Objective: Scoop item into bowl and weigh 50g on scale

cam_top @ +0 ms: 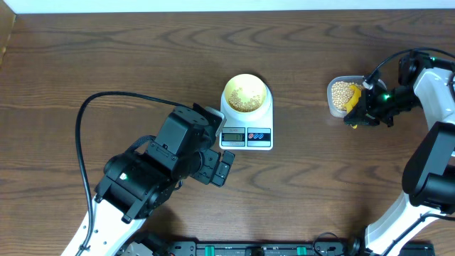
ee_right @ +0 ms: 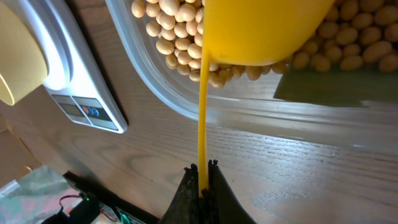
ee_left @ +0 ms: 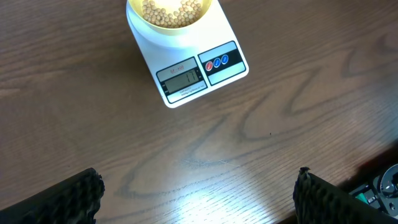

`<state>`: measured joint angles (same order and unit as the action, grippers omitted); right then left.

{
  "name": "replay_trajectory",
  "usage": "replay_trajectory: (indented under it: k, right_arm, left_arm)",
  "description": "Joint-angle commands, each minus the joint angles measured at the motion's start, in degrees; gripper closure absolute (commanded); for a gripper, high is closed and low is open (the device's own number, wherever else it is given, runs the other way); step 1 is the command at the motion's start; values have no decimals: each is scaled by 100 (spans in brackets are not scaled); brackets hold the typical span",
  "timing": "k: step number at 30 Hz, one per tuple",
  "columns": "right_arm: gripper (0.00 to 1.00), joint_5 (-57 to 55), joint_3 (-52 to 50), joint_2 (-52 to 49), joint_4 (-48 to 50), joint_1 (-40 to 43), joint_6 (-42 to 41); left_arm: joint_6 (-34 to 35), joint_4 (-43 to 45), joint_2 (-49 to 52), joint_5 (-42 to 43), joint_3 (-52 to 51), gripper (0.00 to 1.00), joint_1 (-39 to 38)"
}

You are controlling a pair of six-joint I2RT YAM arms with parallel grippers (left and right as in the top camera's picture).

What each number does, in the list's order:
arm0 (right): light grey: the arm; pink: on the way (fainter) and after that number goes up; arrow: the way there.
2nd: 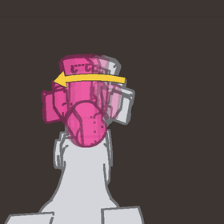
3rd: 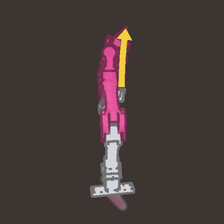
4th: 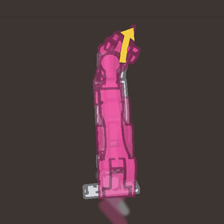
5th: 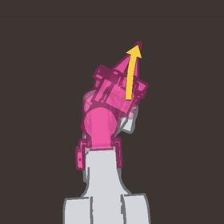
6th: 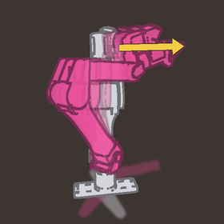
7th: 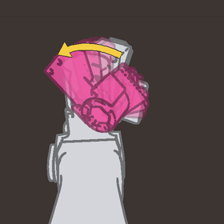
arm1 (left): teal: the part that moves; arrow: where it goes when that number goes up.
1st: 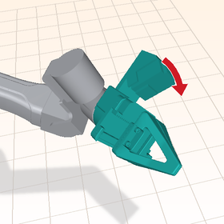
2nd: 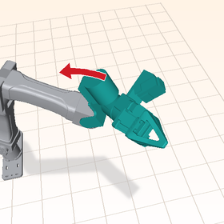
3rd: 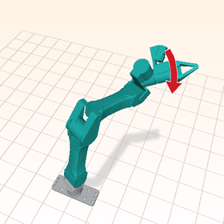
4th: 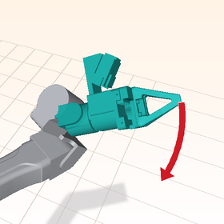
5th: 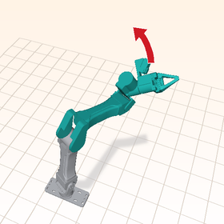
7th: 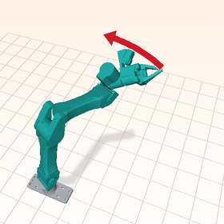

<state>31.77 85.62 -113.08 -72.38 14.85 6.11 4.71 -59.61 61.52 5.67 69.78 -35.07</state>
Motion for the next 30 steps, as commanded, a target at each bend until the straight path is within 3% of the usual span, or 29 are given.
replay_trajectory:
  k: [1,30]
  right_arm:
    - [99,389,-37,-70,-9,74,188]
    - [99,1113,-37,-70,-369,785,988]
  left_arm:
    - [33,-15,22,-9,70,0,17]
    - [33,-15,22,-9,70,0,17]
